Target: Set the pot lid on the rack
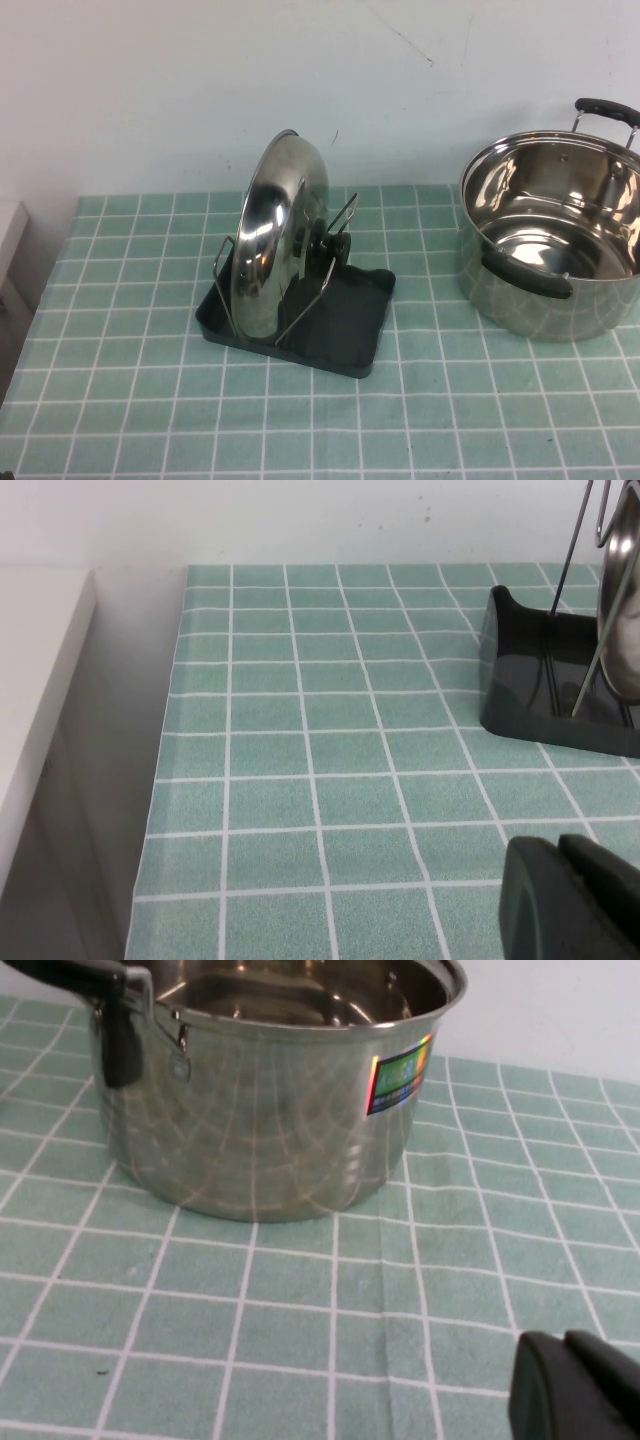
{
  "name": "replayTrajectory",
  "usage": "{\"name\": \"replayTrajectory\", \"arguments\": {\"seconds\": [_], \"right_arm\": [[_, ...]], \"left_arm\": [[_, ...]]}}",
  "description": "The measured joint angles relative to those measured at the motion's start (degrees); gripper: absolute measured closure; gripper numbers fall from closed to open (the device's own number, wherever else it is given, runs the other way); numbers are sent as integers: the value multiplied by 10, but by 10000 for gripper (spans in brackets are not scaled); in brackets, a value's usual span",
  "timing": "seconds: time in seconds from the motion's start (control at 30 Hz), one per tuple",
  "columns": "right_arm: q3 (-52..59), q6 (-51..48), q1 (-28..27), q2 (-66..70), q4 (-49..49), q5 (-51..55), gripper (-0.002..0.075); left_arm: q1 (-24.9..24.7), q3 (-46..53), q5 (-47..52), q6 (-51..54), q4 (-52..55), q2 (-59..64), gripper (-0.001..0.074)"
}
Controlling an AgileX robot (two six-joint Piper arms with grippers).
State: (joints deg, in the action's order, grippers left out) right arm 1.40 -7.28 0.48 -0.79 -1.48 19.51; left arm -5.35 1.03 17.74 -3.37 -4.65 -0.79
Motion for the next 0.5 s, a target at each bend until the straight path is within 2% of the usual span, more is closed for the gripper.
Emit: {"name": "replayTrajectory", "arguments": {"seconds": [0.17, 0.5], "right_arm": [[0, 36, -5, 0, 0, 0, 727], [0, 11, -23, 0, 0, 0, 727]], "left_arm": [[0, 0, 0, 0, 0, 0, 738], [0, 0, 0, 0, 1, 0, 738]]}}
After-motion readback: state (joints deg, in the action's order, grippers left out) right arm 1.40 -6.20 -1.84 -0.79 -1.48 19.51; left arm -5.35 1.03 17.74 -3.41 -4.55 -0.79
